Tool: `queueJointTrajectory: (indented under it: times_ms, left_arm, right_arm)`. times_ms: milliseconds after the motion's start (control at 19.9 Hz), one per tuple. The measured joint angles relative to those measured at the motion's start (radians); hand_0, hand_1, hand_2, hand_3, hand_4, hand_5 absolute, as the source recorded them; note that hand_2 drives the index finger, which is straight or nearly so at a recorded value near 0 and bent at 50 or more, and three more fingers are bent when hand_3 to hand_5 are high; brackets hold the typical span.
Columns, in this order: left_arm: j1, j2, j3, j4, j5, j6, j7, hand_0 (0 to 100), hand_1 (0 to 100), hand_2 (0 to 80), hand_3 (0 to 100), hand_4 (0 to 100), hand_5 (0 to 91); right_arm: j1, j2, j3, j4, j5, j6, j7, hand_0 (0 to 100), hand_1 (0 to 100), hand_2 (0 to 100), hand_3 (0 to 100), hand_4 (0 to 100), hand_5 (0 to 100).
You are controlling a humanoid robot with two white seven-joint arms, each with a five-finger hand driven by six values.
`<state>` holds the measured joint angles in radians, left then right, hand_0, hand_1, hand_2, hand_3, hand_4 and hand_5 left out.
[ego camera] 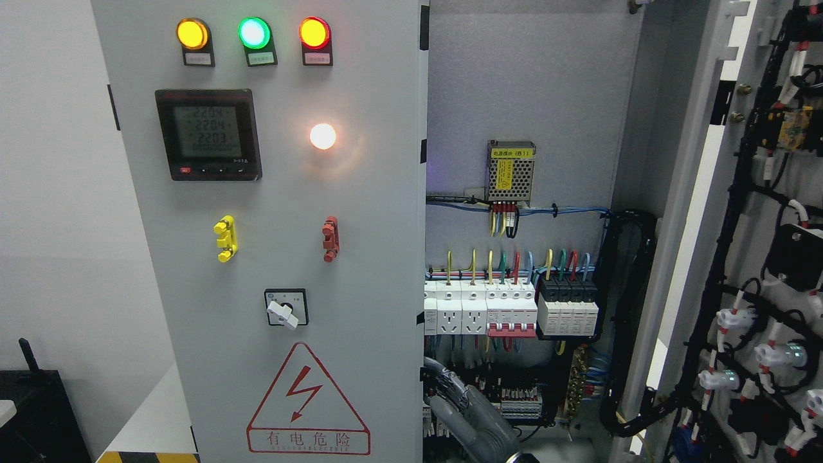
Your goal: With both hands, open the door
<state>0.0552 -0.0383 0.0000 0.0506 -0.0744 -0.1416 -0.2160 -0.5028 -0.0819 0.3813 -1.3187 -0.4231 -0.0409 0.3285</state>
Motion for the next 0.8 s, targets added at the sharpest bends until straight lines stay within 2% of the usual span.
queueJointTrajectory:
  times_ms: [451, 802]
  left_arm:
    - [0.000, 0.000, 0.000, 0.000, 0.000, 0.000, 0.000, 12, 39, 0.0, 0, 0, 0.0]
    - [0.000, 0.000, 0.000, 0.000, 0.000, 0.000, 0.000, 12, 39, 0.0, 0, 0, 0.0]
  right_arm:
    - [-0.024, -0.002, -0.002, 0.024, -0.051, -0.002, 0.020, 12, 39, 0, 0, 0, 0]
    - [-0.030, -0.003, -0.004, 0.036, -0.068, -0.002, 0.076, 12, 39, 0, 0, 0, 0]
